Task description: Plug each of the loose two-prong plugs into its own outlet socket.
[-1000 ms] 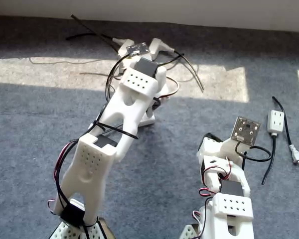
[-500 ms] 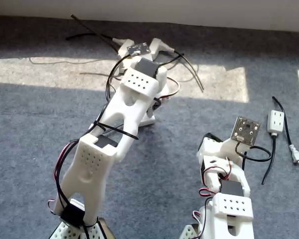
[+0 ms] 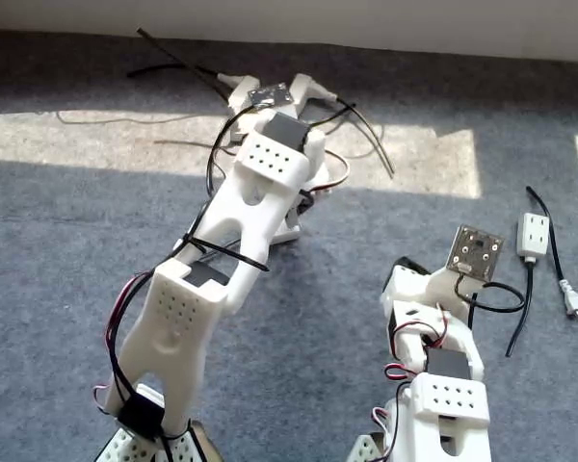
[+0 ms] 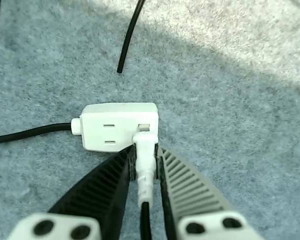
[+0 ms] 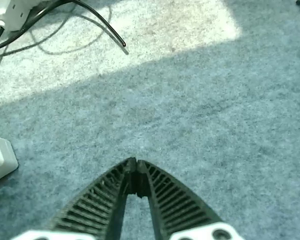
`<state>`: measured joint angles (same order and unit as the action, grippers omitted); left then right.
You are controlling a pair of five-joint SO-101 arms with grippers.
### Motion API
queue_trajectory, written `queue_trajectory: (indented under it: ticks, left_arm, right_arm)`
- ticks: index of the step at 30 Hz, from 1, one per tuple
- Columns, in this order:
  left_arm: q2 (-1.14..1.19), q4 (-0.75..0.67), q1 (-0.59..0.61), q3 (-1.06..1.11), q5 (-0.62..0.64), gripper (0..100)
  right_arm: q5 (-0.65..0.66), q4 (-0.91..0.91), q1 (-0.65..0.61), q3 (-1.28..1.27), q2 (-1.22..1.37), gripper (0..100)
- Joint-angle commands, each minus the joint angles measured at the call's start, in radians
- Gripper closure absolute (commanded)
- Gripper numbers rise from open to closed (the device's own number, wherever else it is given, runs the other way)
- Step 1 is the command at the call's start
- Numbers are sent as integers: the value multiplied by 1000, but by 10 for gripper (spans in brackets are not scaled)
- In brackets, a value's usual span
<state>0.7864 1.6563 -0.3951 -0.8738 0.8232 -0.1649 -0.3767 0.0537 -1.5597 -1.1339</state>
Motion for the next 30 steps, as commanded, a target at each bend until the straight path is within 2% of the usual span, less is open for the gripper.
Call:
queue_trajectory:
  ticks: [1, 15, 30]
  left_arm:
    - [-42, 11, -22, -8, 5, 994]
    - [-8, 12, 16, -5, 5, 994]
    - [148, -18, 61, -13, -2, 994]
  right_arm:
    - [-11, 22, -7, 5, -10, 991]
    - [-11, 22, -7, 5, -10, 991]
    - [-11, 22, -7, 5, -10, 991]
